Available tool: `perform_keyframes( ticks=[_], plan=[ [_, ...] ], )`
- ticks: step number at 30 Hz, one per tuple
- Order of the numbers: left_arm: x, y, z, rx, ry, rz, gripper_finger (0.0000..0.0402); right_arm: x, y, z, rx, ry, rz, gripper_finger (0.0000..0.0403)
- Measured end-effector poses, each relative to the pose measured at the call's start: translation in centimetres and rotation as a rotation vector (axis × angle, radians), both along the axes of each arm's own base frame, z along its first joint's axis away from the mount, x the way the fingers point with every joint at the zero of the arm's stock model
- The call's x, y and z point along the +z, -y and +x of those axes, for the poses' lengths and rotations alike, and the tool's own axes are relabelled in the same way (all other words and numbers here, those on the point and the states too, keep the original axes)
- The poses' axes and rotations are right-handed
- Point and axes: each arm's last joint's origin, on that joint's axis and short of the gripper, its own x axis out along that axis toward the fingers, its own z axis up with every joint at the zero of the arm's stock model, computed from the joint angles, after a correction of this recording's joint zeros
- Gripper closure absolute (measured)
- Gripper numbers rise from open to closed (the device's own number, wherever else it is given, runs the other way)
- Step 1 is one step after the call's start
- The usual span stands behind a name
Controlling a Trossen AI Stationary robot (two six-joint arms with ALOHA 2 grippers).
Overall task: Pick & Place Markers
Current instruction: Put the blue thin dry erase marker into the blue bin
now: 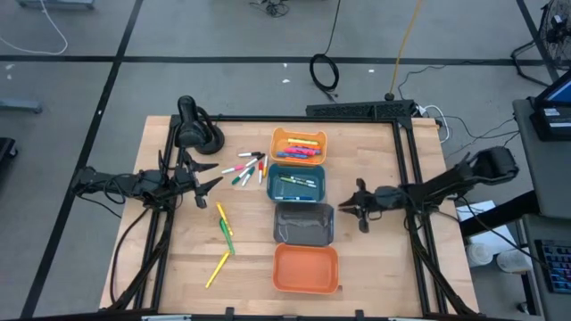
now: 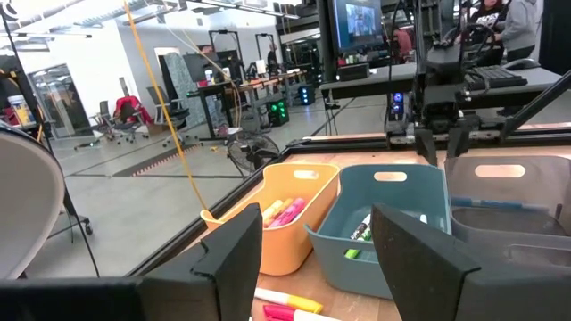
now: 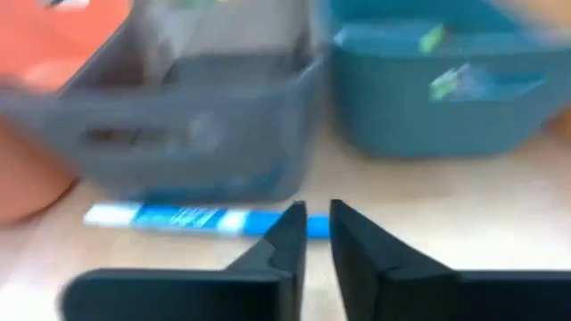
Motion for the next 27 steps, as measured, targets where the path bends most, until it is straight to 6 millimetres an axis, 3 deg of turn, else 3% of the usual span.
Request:
perform_keyframes(
  ticks=[3,9,16,27],
  plan=[
    [0.0,0.0,0.0,0.0,0.0,0.0,0.0188,-0.7,-1.2,0.6,0.059,-0.052,0.016,0.0396],
    [0.0,0.0,0.0,0.0,0.0,0.0,0.0188,-1.3,-3.3,2.5,0.003,-0.088,-0.088,0.0401],
    [0.0,0.0,0.0,0.0,0.0,0.0,0.0188,-1.7,-4.2,4.4,-0.004,-0.109,-0.07,0.0402],
    [0.0,0.0,0.0,0.0,0.0,0.0,0.0188,-2.0,-4.3,3.6,-0.033,-0.241,-0.018,0.0403]
  ],
)
